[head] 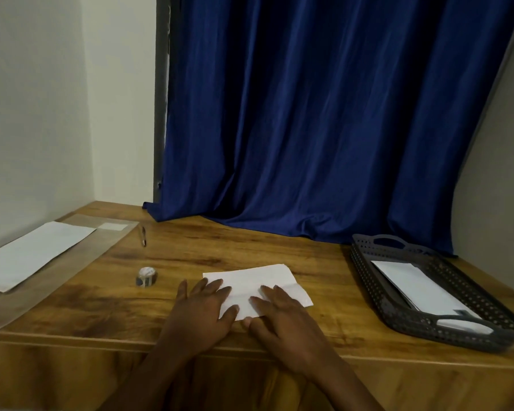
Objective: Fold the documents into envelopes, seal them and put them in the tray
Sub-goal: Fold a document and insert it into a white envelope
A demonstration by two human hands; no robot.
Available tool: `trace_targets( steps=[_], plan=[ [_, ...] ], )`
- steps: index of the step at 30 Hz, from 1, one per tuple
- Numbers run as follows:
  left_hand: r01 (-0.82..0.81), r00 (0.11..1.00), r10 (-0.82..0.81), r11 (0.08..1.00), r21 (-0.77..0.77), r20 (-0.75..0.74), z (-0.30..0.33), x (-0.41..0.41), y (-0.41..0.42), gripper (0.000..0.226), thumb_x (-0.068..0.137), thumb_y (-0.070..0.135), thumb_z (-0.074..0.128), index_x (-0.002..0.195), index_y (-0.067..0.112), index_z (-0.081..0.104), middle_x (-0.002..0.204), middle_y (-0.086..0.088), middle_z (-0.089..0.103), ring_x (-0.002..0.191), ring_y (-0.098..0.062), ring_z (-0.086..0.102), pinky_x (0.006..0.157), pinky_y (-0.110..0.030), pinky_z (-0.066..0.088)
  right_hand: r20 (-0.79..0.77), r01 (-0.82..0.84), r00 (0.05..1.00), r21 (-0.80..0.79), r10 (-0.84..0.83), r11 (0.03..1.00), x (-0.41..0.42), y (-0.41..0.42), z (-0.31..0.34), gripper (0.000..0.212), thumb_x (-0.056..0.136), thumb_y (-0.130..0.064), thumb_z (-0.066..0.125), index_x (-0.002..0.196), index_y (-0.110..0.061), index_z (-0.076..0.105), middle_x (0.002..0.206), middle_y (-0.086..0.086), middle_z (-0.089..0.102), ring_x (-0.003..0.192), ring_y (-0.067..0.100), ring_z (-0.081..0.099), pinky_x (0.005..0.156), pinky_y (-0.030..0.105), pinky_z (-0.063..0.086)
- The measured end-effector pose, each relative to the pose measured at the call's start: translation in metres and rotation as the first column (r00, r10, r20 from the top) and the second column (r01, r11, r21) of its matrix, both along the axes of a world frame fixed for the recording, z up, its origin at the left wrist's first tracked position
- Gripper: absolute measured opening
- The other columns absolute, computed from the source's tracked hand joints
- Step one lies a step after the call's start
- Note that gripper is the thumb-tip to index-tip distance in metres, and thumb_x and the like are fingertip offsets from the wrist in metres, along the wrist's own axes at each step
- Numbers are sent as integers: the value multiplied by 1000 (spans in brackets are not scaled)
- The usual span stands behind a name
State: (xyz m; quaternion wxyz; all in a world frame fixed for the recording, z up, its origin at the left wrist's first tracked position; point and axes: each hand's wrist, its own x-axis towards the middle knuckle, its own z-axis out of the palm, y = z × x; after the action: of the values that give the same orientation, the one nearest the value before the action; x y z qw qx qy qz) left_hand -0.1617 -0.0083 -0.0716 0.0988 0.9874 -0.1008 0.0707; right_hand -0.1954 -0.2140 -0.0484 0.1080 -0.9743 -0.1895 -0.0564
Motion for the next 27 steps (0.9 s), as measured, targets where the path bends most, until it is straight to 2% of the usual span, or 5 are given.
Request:
trace_targets(
  steps=[6, 10, 16, 21, 27],
  plan=[
    [69, 996, -66, 996, 49, -53, 4, -3, -1, 66, 100, 52, 15, 162, 29, 12, 170, 5, 4, 157, -18, -3, 125, -52, -3, 74, 41, 997, -28, -39, 999, 3, 9, -2, 58, 100, -62, 28, 148, -34, 44, 157, -7, 41, 145, 12, 34, 118, 38, 26],
    [95, 994, -89, 991, 99, -66, -1, 3, -1, 97, 74, 61, -13, 162, 27, 6, 170, 5, -1, 156, -19, -7, 123, -54, -4, 50, 0, 999, 61, -3, 998, 21, 28, 1, 58, 105, -50, 27, 158, -28, 28, 167, -4, 22, 154, 12, 14, 125, 38, 11],
    [104, 991, -92, 986, 129, -96, -1, 4, -1, 103, 68, 62, -18, 162, 25, 0, 170, 4, -6, 156, -19, -10, 123, -54, -4, -147, -39, 988, 45, 45, 998, 41, 35, -13, 68, 101, -64, 15, 161, -31, 12, 169, -7, 7, 156, 11, 1, 125, 41, 1],
    [114, 989, -98, 982, 152, -110, 0, 6, 1, 65, 104, 52, 11, 162, 25, -2, 169, 3, -10, 156, -20, -11, 123, -54, -6, -140, 42, 989, -34, -47, 999, 54, -9, -15, 79, 94, -77, 13, 160, -35, 9, 169, -9, 1, 156, 11, -2, 124, 41, 1],
    [76, 995, -68, 990, 121, -72, -1, 4, -1, 67, 105, 51, 17, 162, 21, -2, 170, -1, -9, 156, -22, -12, 124, -51, -5, -59, 115, 992, 34, -113, 993, 53, -34, -18, 83, 94, -77, 23, 161, -29, 12, 169, -4, 7, 155, 12, 4, 126, 41, 7]
  ],
)
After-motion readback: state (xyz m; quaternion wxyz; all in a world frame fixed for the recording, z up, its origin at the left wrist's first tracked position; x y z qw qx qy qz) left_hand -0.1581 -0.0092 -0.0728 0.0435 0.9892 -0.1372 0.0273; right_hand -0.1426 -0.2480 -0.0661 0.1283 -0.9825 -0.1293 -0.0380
